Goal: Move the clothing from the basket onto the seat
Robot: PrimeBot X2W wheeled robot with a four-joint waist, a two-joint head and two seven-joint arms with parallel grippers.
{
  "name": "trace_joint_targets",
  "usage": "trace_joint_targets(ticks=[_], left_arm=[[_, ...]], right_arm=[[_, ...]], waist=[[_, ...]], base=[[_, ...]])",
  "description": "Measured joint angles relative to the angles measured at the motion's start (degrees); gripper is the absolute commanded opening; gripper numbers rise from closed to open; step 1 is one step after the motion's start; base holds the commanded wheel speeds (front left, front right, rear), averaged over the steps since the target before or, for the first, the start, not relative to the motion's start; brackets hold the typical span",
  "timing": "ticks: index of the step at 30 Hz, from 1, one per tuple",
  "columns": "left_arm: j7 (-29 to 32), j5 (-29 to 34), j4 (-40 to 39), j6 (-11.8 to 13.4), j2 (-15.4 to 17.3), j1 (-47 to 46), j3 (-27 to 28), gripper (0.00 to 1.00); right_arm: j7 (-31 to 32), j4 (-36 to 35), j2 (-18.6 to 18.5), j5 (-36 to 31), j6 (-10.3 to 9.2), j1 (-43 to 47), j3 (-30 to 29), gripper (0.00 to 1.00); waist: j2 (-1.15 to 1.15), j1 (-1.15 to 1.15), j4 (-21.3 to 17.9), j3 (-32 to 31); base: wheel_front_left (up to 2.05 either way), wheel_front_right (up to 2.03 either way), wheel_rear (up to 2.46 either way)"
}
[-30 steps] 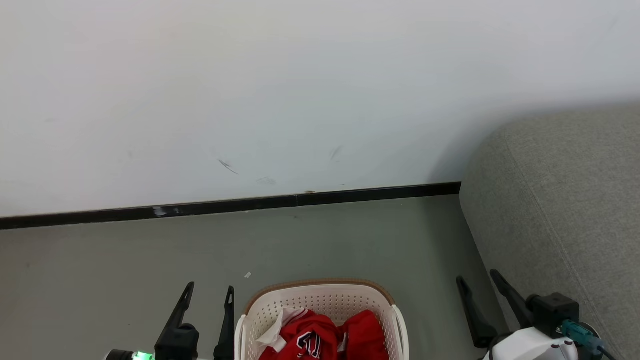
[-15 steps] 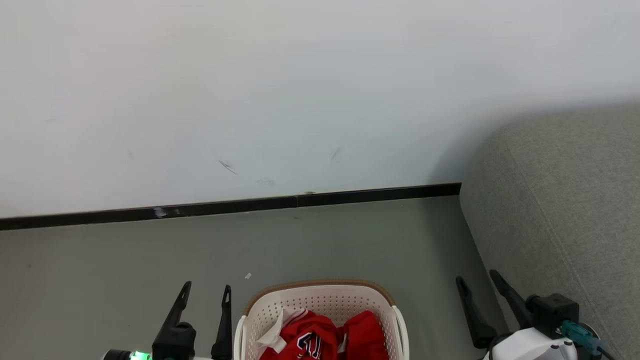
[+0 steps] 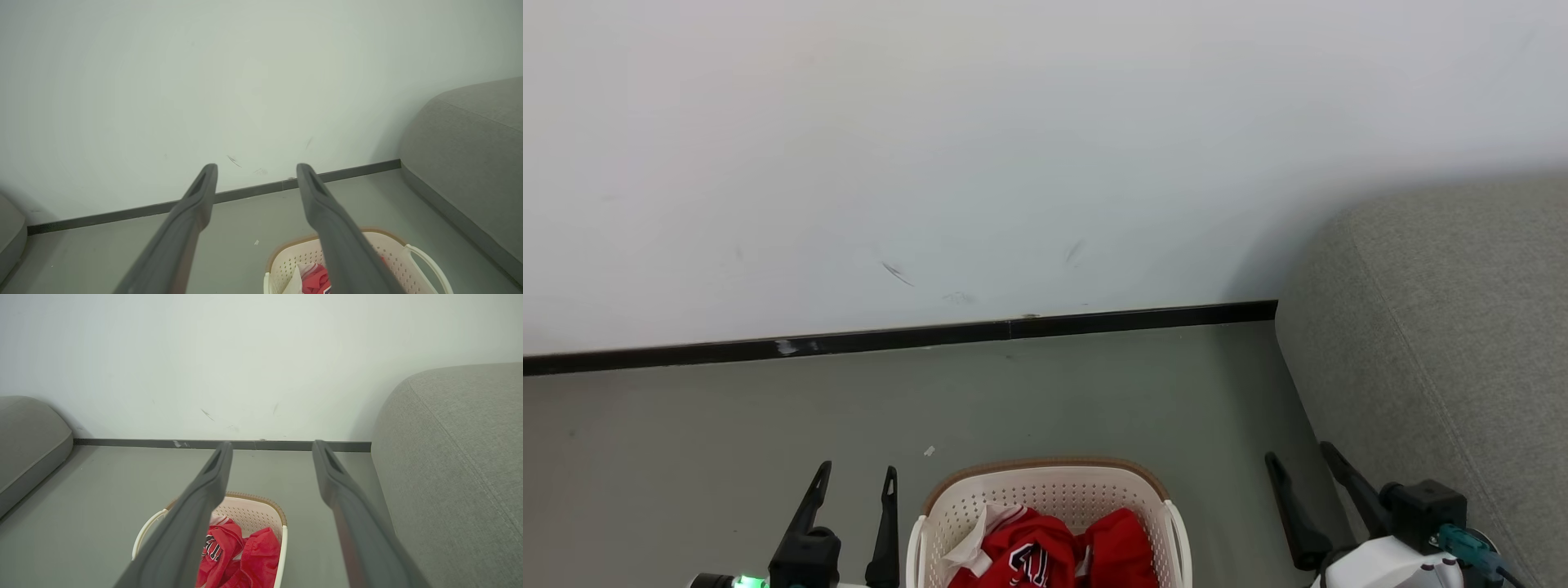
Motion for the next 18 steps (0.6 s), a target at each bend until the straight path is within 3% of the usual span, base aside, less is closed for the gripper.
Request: trace_joint_targets(ticks=[18], left_arm=[[0.0, 0.2, 1.6, -0.1, 1.3, -0.4, -0.1, 1.00]], right_arm=[[0.0, -0.7, 0.0, -0.1, 0.00, 0.2, 1.2, 1.00]], waist=[[0.00, 0.00, -0.2, 1.6]], base=[[0.00, 0.00, 0.00]])
